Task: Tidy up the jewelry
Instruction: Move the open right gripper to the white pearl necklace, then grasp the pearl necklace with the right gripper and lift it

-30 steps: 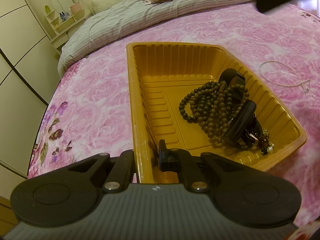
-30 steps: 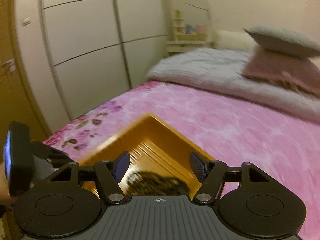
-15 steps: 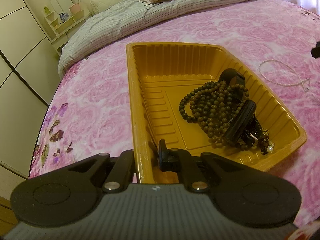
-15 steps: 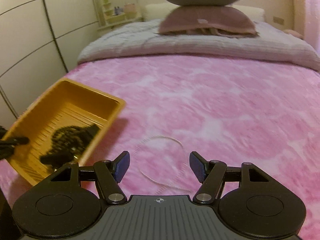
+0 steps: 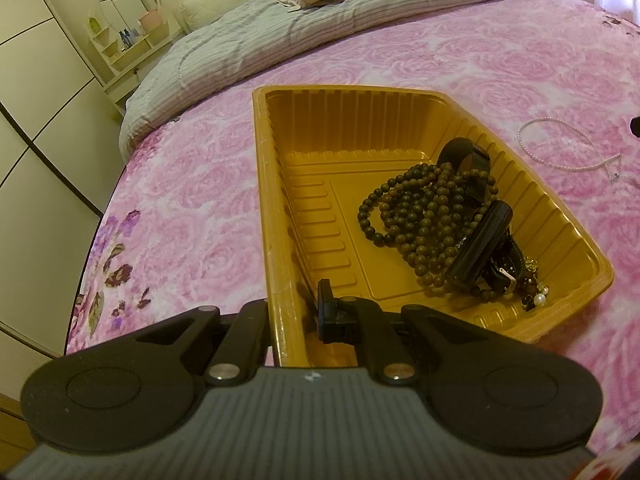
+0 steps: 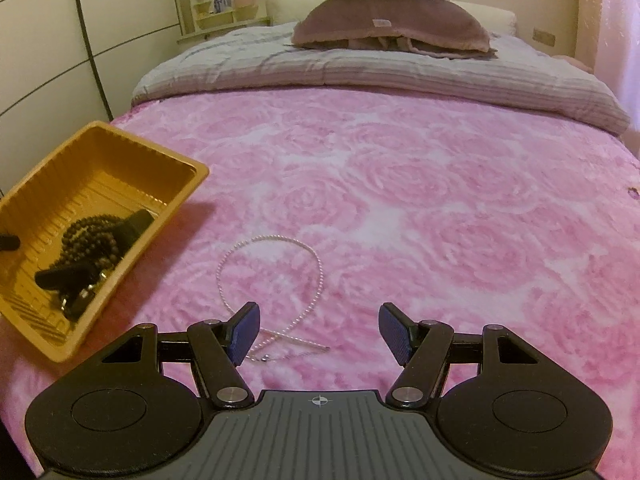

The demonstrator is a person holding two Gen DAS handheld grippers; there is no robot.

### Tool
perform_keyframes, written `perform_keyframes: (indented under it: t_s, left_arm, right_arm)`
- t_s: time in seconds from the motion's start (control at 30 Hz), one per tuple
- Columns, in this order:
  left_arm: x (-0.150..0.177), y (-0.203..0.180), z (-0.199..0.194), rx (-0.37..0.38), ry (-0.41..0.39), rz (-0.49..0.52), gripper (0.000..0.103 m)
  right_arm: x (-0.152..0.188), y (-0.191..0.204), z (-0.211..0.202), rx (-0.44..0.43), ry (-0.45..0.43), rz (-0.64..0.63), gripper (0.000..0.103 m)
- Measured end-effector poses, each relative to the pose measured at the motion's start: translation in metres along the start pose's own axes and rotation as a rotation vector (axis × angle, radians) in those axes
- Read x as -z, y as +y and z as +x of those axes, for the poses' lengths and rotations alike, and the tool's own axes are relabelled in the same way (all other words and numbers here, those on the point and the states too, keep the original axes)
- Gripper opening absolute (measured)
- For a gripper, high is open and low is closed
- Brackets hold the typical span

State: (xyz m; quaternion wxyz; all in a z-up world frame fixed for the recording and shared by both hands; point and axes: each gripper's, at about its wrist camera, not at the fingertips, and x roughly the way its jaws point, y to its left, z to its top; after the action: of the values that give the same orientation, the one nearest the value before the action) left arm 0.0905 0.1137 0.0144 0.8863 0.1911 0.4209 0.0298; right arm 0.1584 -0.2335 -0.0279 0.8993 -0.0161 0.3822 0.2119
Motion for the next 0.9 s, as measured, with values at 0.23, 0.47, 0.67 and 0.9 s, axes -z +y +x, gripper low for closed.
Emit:
perform_keyframes:
  t_s: [0.23,0.47,0.67,0.9]
  left_arm:
    - [-0.002,-0.004,-0.001,-0.015,0.004,0.013,0.006]
    - [-0.004,-0.006,-0.002,-0.023,0.009,0.021,0.006]
    - [-0.004,-0.006,-0.002,-0.022,0.009,0.020,0.006]
    - [-0.002,-0.004,-0.003,-0.020,0.010,0.016,0.006]
  right_arm:
    - [0.006,-0.004,0.013,-0.049,0.019,-0.003,0.057]
    - [0.020,0.010,0.030,-0.047,0.064,-0.170,0.037]
    - [0.016,0.014,0.043,-0.067,0.069,-0.246,0.031]
    - [0.018,0.031,0.058,-0.098,0.114,-0.451,0.017]
